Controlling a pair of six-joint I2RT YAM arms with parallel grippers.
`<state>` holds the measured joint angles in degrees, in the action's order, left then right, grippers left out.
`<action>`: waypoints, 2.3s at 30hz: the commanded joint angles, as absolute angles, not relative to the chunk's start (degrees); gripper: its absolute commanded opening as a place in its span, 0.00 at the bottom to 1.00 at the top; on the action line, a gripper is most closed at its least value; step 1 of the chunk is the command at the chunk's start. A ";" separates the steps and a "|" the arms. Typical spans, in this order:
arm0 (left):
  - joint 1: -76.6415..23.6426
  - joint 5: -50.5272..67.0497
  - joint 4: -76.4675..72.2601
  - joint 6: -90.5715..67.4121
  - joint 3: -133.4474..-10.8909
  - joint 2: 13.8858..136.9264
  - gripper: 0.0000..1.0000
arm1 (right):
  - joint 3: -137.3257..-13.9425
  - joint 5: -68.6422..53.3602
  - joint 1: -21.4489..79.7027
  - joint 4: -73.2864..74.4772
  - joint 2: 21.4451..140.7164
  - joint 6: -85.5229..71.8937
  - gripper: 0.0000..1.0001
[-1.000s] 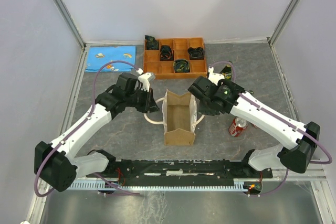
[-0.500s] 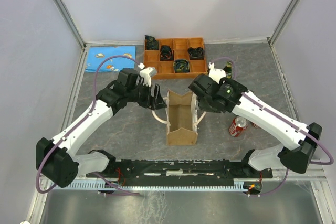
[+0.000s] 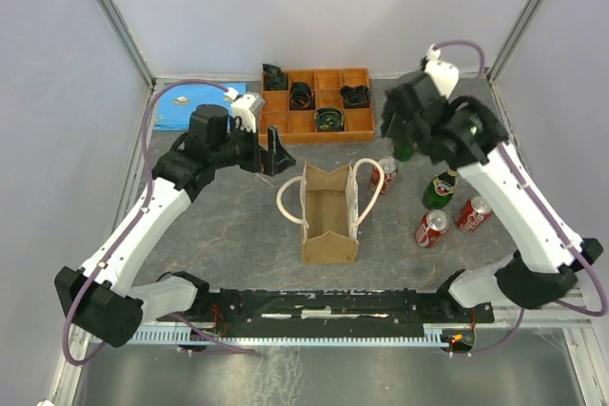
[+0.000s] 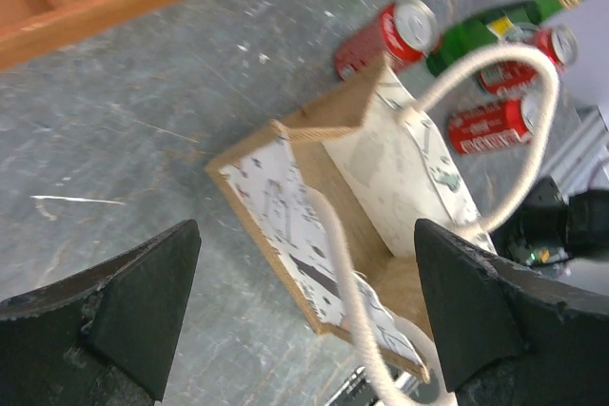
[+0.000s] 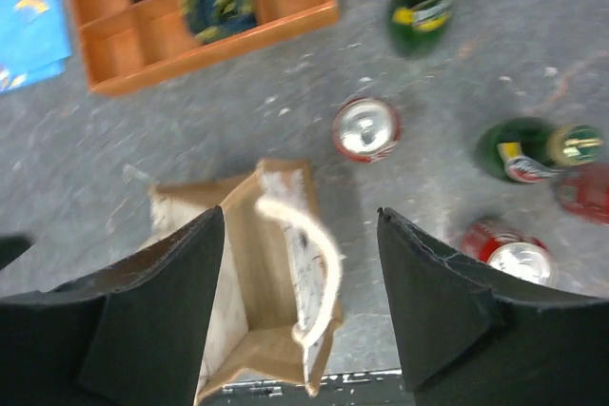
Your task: Place the beverage into the canvas bag
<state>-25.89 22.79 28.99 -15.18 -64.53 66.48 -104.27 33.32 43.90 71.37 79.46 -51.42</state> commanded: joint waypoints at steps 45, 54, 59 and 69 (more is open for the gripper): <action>-18.64 23.83 29.51 -14.44 -64.60 66.89 0.99 | -100.12 9.77 23.27 69.72 111.43 -33.45 0.77; -18.50 24.50 29.52 -14.07 -64.59 67.20 0.99 | -100.48 9.52 23.24 70.39 110.65 -33.97 0.49; -18.46 24.75 29.44 -13.50 -64.86 67.52 0.99 | -99.24 7.83 23.29 70.06 110.61 -33.75 0.69; -18.45 25.29 29.64 -13.45 -64.59 67.32 0.98 | -98.55 7.02 23.21 70.53 109.75 -33.40 0.75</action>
<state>-18.70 23.14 31.18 -15.09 -64.31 67.77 -98.43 8.56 23.22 70.50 112.86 -33.30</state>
